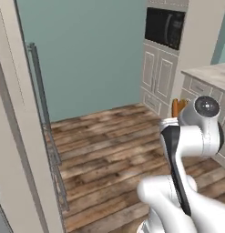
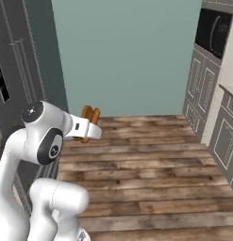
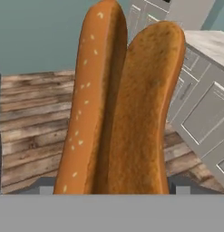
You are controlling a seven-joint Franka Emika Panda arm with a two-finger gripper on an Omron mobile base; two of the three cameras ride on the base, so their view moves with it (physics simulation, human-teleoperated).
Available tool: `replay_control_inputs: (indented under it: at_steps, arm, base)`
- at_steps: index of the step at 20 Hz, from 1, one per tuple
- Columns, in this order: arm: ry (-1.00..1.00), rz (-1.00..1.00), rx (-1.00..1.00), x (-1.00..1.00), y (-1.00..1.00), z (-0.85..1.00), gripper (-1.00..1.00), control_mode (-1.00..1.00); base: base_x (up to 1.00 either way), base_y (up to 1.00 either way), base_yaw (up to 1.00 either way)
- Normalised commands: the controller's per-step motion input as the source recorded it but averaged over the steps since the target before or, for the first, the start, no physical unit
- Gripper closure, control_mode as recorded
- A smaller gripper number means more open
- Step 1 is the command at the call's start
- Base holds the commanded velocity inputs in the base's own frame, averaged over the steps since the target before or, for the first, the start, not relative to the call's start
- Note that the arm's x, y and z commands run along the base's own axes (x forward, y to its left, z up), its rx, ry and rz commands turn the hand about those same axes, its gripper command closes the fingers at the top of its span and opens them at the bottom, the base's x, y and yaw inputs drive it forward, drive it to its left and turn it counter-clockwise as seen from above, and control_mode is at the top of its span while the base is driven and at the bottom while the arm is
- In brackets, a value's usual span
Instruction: Move the hot dog bun to the plate on the dining table and place the condiment next to that plate. Then navigate to the fridge and take the sausage and place it on the plate as well.
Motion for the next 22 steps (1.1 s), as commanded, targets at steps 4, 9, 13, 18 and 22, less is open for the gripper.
replay_control_inputs:
  at_steps: [4, 9, 13, 18, 22]
  arm:
    - [0.00, 0.00, 0.00, 0.00, 0.00, 0.00, 1.00, 1.00]
    - [0.00, 0.00, 0.00, 0.00, 0.00, 0.00, 1.00, 1.00]
    - [0.00, 0.00, 0.00, 0.00, 0.00, 0.00, 1.00, 1.00]
    - [0.00, 0.00, 0.00, 0.00, 0.00, 0.00, 1.00, 1.00]
    - [0.00, 0.00, 0.00, 0.00, 0.00, 0.00, 1.00, 1.00]
  base:
    - [0.06, -0.48, -0.42]
    - [0.03, -0.62, -0.40]
    - [0.00, -0.86, -0.35]
    - [-0.19, -0.87, -0.35]
    - [-0.54, -0.87, -0.34]
